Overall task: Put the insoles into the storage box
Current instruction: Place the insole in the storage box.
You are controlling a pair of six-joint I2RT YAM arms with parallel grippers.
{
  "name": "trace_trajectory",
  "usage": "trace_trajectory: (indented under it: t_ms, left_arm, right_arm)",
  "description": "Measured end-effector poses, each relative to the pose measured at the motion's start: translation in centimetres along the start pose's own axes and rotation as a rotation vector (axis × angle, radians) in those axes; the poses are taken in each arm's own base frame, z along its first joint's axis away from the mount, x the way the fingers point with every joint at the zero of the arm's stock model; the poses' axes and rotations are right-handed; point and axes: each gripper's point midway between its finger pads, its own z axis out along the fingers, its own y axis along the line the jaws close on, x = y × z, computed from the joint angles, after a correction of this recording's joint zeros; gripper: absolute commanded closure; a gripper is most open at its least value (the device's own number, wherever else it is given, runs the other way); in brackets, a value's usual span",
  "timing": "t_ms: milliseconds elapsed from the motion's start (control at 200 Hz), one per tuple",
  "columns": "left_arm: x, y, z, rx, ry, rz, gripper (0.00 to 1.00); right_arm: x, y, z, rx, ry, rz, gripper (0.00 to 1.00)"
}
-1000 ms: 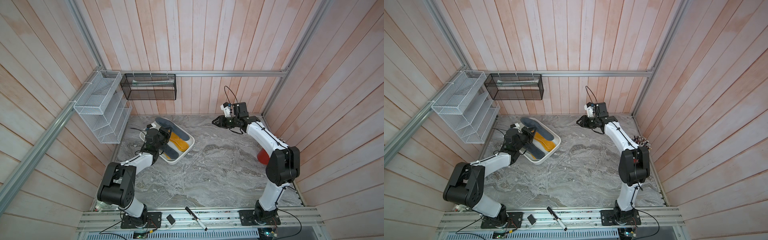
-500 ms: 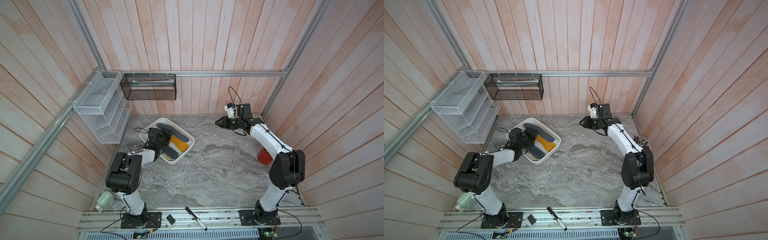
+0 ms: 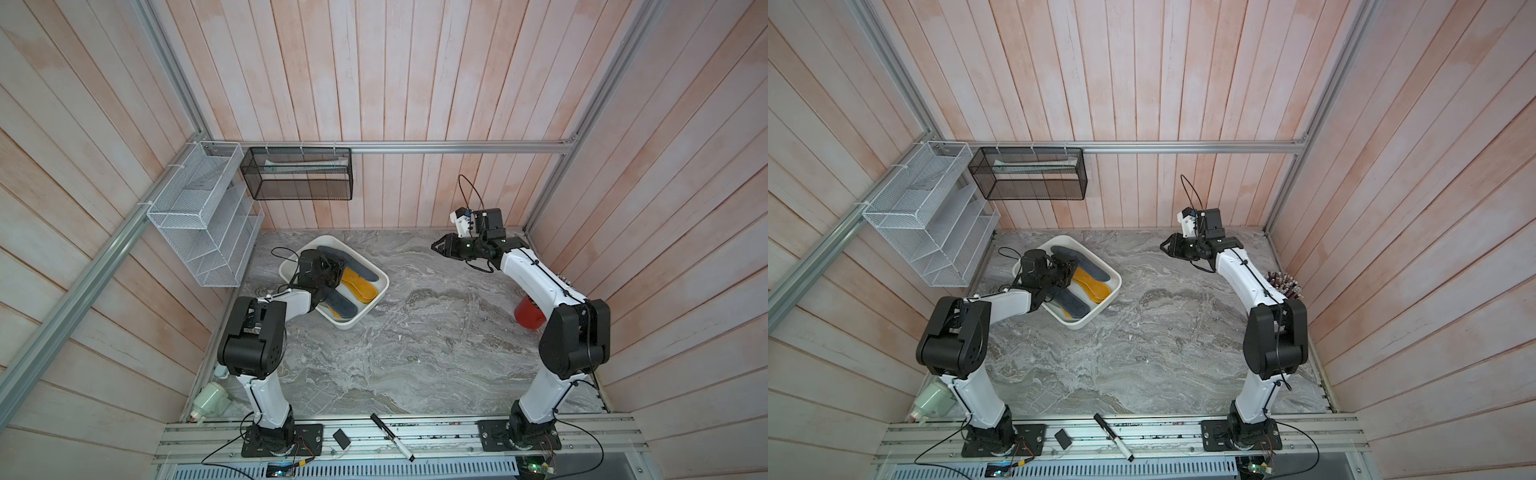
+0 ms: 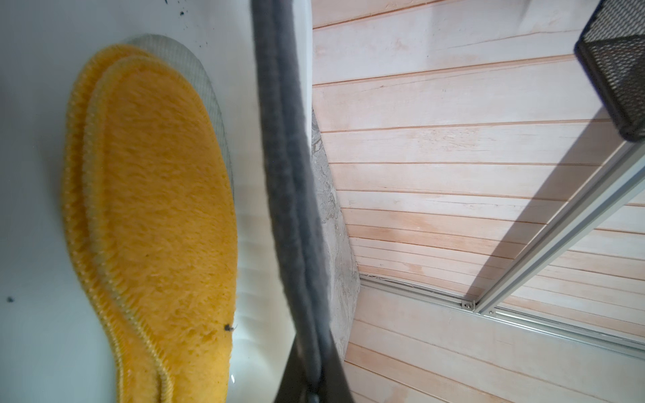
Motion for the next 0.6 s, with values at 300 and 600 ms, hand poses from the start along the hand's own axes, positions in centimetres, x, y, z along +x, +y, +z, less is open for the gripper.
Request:
trace_trajectory:
  t_ms: [300,600]
  left_arm:
    - [0.7,2.2,0.8,-0.051,0.042,-0.021,0.98]
    - [0.6,1.9,1.7,-0.039,0.063,-0.005,0.95]
  right_arm:
    - [-0.3,-0.3,-0.1,0.003,-0.008,0.013,0.65]
    - [-0.3,-0.3,-0.2,0.003,-0.009,0.020,0.63]
